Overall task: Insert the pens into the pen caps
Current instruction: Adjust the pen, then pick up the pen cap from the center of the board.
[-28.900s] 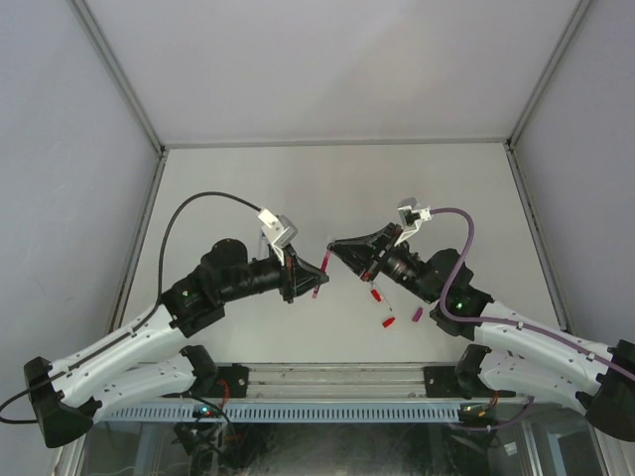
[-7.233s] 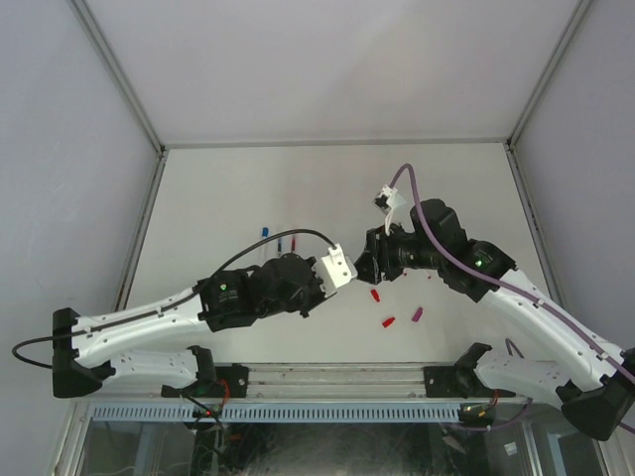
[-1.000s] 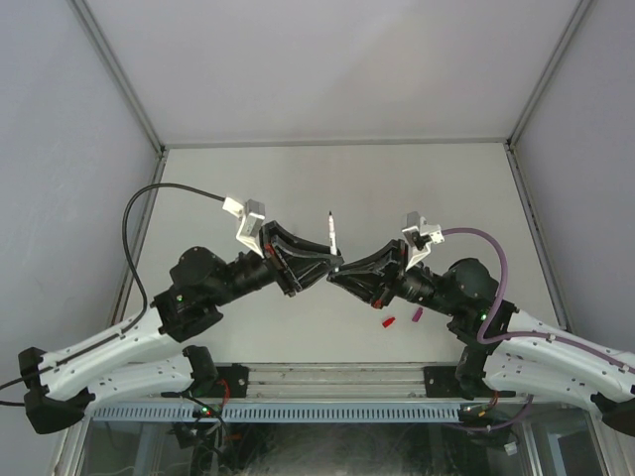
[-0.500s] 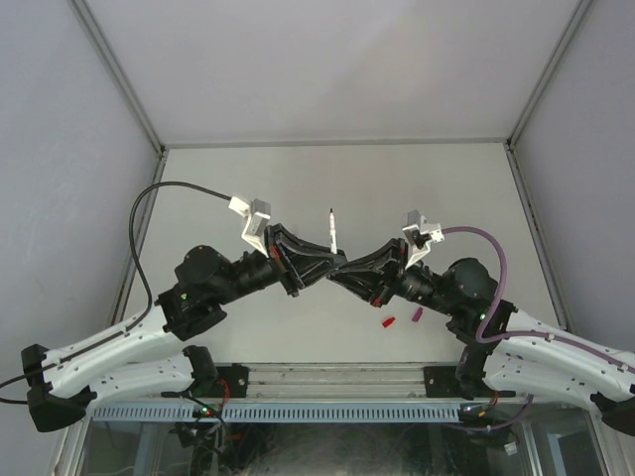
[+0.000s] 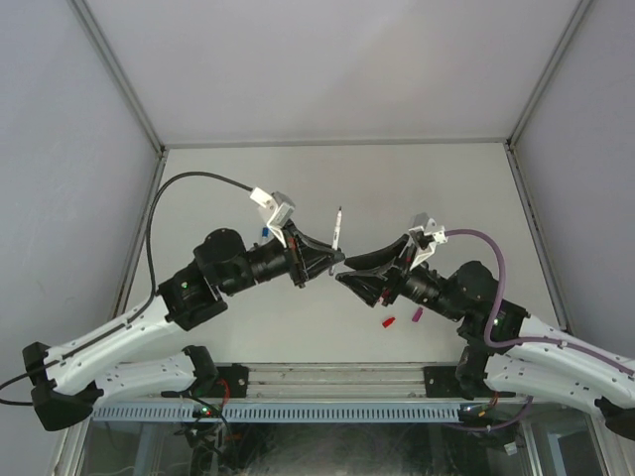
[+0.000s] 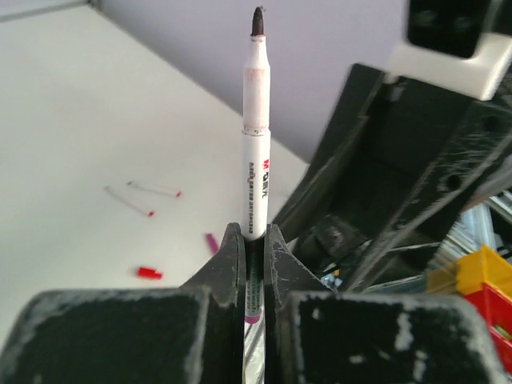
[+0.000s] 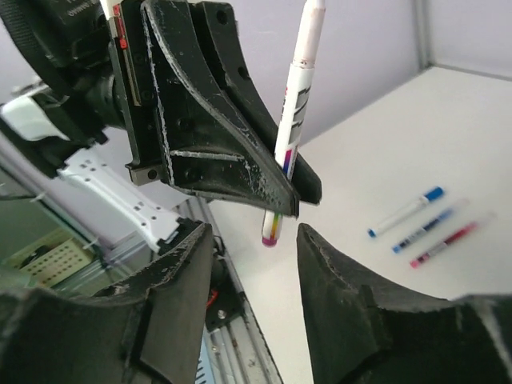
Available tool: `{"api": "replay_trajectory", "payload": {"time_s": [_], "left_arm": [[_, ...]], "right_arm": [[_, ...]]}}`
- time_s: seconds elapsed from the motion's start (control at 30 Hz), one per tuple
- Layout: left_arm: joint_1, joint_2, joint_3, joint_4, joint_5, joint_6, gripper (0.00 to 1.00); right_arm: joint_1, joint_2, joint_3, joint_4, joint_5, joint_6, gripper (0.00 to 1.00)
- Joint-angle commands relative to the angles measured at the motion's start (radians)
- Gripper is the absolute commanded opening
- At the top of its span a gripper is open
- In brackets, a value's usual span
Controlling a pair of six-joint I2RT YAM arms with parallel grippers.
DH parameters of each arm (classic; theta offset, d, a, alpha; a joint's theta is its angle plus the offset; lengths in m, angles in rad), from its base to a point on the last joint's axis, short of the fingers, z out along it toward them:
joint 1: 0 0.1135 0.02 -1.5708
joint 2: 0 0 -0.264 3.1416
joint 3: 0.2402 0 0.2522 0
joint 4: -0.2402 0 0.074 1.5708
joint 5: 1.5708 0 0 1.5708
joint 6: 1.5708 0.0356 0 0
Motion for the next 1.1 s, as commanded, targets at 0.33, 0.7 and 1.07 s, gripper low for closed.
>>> {"api": "replay_trajectory", "payload": {"time_s": [0.33, 0.7, 1.07], "left_arm": [[0.148, 0.054, 0.155, -0.356, -0.077, 0.067, 0.00], [0.278, 0.035, 0.170, -0.445, -0.052, 0.104, 0.00], [0.335, -0.001, 0.154, -0.520, -0.140, 0.188, 0.00]], "right_arm": [[0.002, -0.097, 0.026, -0.445, 0.429, 0.026, 0.65], [-0.185, 0.034, 0.104, -0.625, 0.348, 0.149, 0.83], [-0.403, 0.175, 0.125, -0.797, 0.275, 0.262, 0.86]]}}
